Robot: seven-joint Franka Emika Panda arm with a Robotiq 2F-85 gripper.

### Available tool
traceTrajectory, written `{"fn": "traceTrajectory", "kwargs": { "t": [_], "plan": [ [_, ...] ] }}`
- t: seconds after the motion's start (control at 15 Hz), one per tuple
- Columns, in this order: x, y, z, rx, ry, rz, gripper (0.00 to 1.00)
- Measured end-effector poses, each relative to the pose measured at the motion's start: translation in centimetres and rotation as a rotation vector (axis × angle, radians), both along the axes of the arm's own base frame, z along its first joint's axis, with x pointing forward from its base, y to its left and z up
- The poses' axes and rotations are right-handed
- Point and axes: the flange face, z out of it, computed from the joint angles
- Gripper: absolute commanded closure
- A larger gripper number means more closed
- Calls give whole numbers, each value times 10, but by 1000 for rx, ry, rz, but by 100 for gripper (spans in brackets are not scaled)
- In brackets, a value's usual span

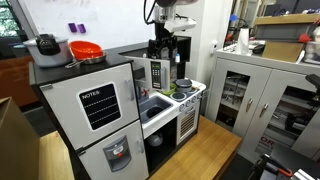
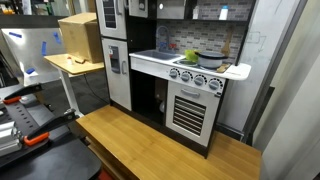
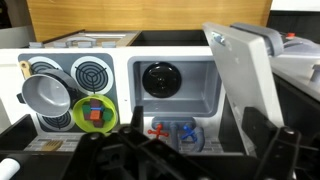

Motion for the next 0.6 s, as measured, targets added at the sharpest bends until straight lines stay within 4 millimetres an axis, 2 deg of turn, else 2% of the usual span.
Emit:
{"fn": "traceTrajectory", "kwargs": {
  "t": [0.2,0.33,0.6],
  "plan": [
    [-7,9,-4,-2,16,69,0],
    [-7,5,-4,-2,15,62,0],
    [-4,-30,0,-3,-8,-26,0]
  ]
}}
